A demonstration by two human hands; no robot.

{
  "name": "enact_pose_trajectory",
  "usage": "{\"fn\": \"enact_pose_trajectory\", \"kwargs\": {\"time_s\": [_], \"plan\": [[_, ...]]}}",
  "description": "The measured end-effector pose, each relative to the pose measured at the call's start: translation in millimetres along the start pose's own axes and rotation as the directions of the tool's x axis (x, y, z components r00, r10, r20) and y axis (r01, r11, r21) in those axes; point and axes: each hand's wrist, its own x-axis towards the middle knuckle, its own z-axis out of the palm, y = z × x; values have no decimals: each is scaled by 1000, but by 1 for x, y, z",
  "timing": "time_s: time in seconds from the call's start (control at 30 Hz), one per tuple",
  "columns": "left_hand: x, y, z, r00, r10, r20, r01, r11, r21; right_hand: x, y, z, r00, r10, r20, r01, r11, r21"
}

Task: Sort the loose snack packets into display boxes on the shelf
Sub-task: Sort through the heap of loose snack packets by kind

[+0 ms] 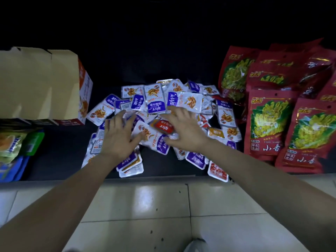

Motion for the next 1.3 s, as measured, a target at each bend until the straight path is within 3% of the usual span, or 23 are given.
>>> {"fn": "enact_pose_trajectory", "kwargs": {"time_s": [0.13, 0.23, 0.3, 0.47, 0.6, 0.73, 0.8, 0.87, 0.97, 1.07, 1.2, 1.3], "plan": [[-21, -24, -15, 984, -169, 47, 168, 985, 32, 10, -23, 26, 944, -75, 321, 108, 990, -86], [-40, -42, -15, 915, -370, 159, 370, 928, 34, 9, -14, 32, 938, -52, 342, 116, 979, -168], [-50, -48, -14, 886, -395, 242, 401, 916, 29, 9, -7, 28, 947, -4, 321, 59, 985, -162], [-55, -48, -20, 943, -214, 254, 257, 955, -146, 23, -27, 15, 923, 154, 353, -99, 981, -169], [-52, -60, -29, 953, -159, 258, 232, 930, -286, 37, -82, 18, 974, 151, 166, -160, 986, 39], [-52, -82, -30, 959, -104, 265, 177, 947, -269, 47, -124, 42, 850, 354, 389, -378, 926, -16], [-50, -89, -30, 956, -60, 287, 130, 965, -229, 53, -133, 47, 817, 420, 395, -454, 891, -8], [-49, -92, -27, 961, -22, 275, 68, 985, -157, 58, -136, 46, 767, 469, 438, -577, 803, 152], [-47, -93, -24, 974, 6, 227, 22, 993, -119, 57, -137, 34, 698, 516, 496, -716, 511, 476], [-46, -93, -22, 979, 20, 203, 0, 995, -100, 54, -126, 9, 652, 586, 481, -754, 434, 493], [-41, -92, -24, 978, 37, 205, -18, 995, -95, 54, -100, -34, 673, 633, 381, -718, 436, 543], [-31, -84, -29, 997, 72, 36, -60, 964, -259, 55, -88, -56, 675, 617, 405, -725, 451, 521]]}}
